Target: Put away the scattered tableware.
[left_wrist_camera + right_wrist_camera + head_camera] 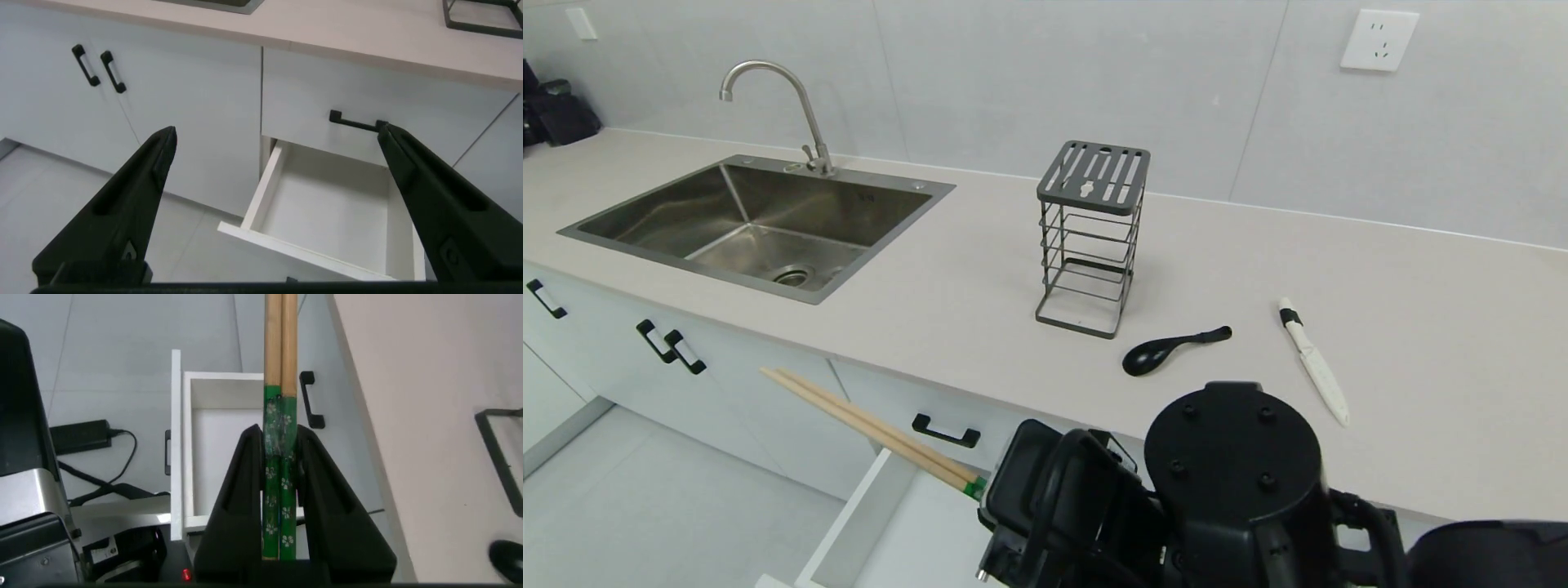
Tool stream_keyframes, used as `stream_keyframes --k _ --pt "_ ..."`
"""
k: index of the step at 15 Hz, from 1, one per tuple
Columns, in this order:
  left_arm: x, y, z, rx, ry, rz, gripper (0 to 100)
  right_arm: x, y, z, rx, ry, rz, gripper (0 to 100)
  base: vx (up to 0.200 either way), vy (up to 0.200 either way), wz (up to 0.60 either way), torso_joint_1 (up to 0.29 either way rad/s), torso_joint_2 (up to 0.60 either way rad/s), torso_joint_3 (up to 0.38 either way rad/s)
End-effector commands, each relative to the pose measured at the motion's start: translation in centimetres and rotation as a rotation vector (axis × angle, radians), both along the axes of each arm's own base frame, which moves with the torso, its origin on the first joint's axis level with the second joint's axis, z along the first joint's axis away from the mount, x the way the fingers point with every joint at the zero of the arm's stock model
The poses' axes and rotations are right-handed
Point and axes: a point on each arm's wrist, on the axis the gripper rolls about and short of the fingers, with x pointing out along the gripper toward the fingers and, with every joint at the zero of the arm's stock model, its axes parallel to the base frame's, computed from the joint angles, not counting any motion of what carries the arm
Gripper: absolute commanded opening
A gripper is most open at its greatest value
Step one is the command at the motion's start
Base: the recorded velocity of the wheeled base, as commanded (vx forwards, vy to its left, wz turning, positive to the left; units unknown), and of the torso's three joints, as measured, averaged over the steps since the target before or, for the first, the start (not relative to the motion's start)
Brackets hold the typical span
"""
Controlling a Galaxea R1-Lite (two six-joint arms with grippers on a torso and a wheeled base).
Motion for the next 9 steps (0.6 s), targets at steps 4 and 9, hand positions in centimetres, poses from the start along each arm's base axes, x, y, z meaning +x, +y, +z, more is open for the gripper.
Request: stream_keyframes --k 4,9 --pt "0.0 0.0 0.0 0.000 0.002 0.000 100 0.2 0.7 -1.0 -0.027 0.011 0.005 0 0.000 0.000 0.00 -0.132 0.27 0.133" --pt "0.0 0.0 0.0 0.000 0.002 0.000 100 0.2 1.8 -1.3 -0.052 0.019 0.020 0 0.000 0.000 0.00 -0.129 0.27 0.121"
